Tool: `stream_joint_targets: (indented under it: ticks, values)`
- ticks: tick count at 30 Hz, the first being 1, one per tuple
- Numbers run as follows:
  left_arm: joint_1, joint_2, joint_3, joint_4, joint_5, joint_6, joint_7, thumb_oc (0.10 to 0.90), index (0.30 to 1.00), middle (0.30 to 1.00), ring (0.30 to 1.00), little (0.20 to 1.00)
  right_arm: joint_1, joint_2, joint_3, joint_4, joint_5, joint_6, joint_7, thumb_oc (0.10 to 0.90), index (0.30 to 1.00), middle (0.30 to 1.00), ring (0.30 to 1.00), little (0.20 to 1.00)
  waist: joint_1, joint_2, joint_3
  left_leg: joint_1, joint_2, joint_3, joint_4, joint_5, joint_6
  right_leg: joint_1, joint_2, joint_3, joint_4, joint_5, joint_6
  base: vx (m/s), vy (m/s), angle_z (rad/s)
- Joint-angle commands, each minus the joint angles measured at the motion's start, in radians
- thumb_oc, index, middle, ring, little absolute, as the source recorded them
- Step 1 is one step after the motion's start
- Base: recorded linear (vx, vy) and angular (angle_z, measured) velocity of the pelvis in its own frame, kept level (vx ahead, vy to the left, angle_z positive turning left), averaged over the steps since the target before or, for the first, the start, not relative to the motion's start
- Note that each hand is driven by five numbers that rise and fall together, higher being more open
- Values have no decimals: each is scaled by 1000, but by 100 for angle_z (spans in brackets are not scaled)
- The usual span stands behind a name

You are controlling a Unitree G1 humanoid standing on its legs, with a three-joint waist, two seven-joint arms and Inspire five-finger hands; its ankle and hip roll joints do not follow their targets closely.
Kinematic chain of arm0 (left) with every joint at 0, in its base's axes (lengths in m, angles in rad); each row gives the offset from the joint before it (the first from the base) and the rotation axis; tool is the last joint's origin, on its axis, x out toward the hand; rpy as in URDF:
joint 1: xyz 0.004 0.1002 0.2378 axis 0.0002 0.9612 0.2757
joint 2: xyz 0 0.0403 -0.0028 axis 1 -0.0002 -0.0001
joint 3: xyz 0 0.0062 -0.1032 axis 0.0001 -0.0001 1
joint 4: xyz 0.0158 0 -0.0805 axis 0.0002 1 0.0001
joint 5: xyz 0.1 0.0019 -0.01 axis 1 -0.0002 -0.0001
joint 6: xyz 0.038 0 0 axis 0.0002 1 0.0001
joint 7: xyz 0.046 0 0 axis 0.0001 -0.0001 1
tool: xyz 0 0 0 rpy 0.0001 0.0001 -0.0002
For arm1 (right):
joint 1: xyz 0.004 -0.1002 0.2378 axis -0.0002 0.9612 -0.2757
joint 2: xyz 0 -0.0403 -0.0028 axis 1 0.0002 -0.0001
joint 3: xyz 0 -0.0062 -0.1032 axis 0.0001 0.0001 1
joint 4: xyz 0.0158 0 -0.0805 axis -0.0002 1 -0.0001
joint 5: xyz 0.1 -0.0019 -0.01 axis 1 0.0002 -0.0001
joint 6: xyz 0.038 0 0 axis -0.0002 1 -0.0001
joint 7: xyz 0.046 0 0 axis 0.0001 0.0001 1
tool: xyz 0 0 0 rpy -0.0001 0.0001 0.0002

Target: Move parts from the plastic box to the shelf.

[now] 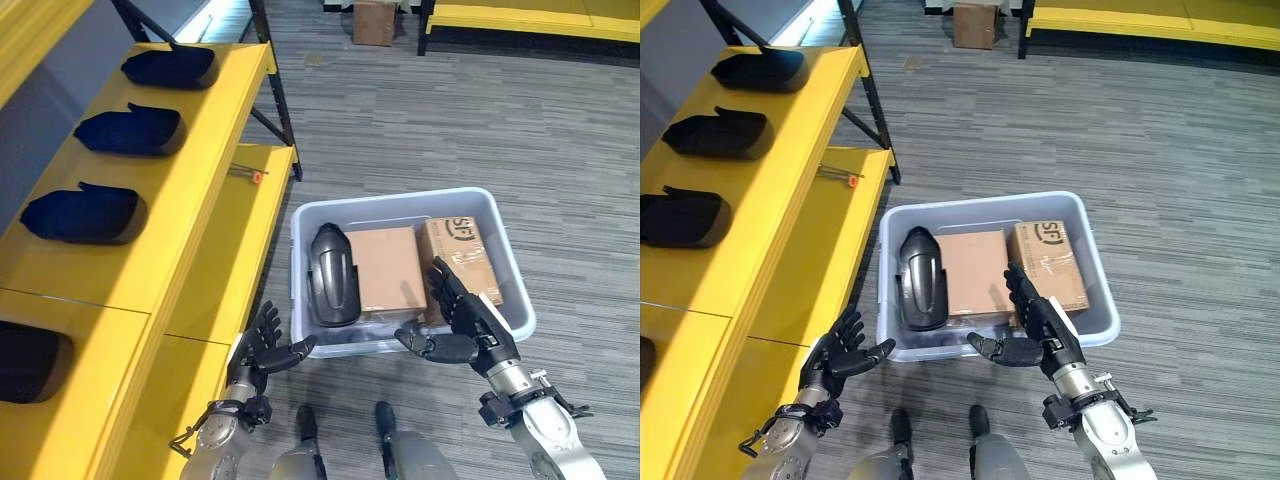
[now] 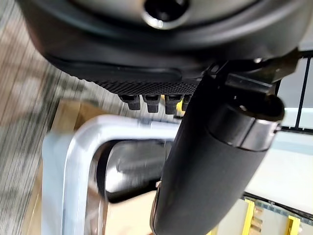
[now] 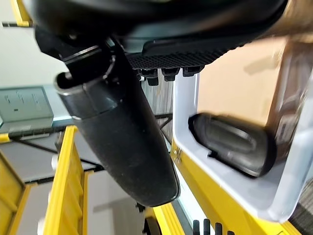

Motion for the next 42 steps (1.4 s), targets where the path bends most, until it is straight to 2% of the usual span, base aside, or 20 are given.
stream_joint_targets:
  ticks: [1, 2, 7, 12, 16, 18, 24, 30, 42]
  values:
    - [0, 80, 44, -115, -11, -84, 0, 900, 1000, 1000, 1000, 1000, -45, 2, -21, -152, -12, -96, 7, 900, 1000, 1000, 1000, 1000, 1, -90, -69, -73, 71, -8, 102, -32, -22, 88, -126, 18, -118, 43, 94, 21, 80, -11]
    - [1, 83, 48, -121, -15, -83, 0, 900, 1000, 1000, 1000, 1000, -51, -6, -32, -164, -25, -98, 2, 900, 1000, 1000, 1000, 1000, 3, -102, -69, -81, 66, -7, 103, -37, -18, 83, -133, 16, -125, 53, 101, 15, 56, -3]
    - [3, 90, 56, -127, -18, -79, -7, 900, 1000, 1000, 1000, 1000, -68, -41, -55, -180, -64, -102, -1, 900, 1000, 1000, 1000, 1000, 11, -119, -71, -95, 61, -15, 100, -38, -15, 79, -141, -2, -135, 58, 105, 22, 30, 5]
    - [9, 108, 66, -143, -33, -73, -20, 900, 1000, 1000, 1000, 1000, -144, -149, -78, -205, -163, -110, -19, 900, 1000, 1000, 1000, 1000, 31, -143, -68, -108, 62, -33, 101, -37, -17, 84, -145, -26, -143, 58, 107, 17, -16, 14]
    - [11, 116, 63, -147, -39, -68, -23, 900, 1000, 1000, 1000, 1000, -183, -185, -64, -199, -193, -109, -24, 900, 1000, 1000, 1000, 1000, 41, -150, -63, -114, 61, -45, 97, -34, -18, 82, -145, -38, -145, 59, 107, 6, -19, 13]
    - [11, 128, 59, -153, -44, -65, -31, 900, 1000, 1000, 1000, 1000, -221, -230, -46, -194, -218, -101, -17, 900, 1000, 1000, 1000, 1000, 52, -154, -57, -120, 61, -52, 92, -28, -19, 79, -144, -45, -148, 61, 106, -2, -22, 6]
    - [6, 145, 40, -168, -52, -62, -39, 900, 1000, 1000, 1000, 1000, -285, -280, -19, -159, -241, -95, -23, 900, 1000, 1000, 1000, 1000, 61, -151, -35, -125, 64, -63, 83, -17, -23, 75, -143, -56, -148, 58, 103, -9, -12, 10]
    - [-5, 145, 30, -176, -60, -63, -33, 900, 1000, 1000, 1000, 1000, -313, -275, -1, -144, -244, -91, -28, 900, 1000, 1000, 1000, 1000, 63, -146, -11, -133, 68, -64, 74, -5, -26, 58, -139, -56, -145, 61, 99, -23, -8, -1]
    - [-25, 150, 39, -188, -38, -68, -23, 900, 1000, 1000, 1000, 1000, -160, -247, -17, -212, -258, -87, 37, 900, 1000, 1000, 1000, 1000, 35, -144, 41, -149, 73, -54, 58, 9, -31, 11, -132, -42, -138, 71, 99, -3, 1, 0]
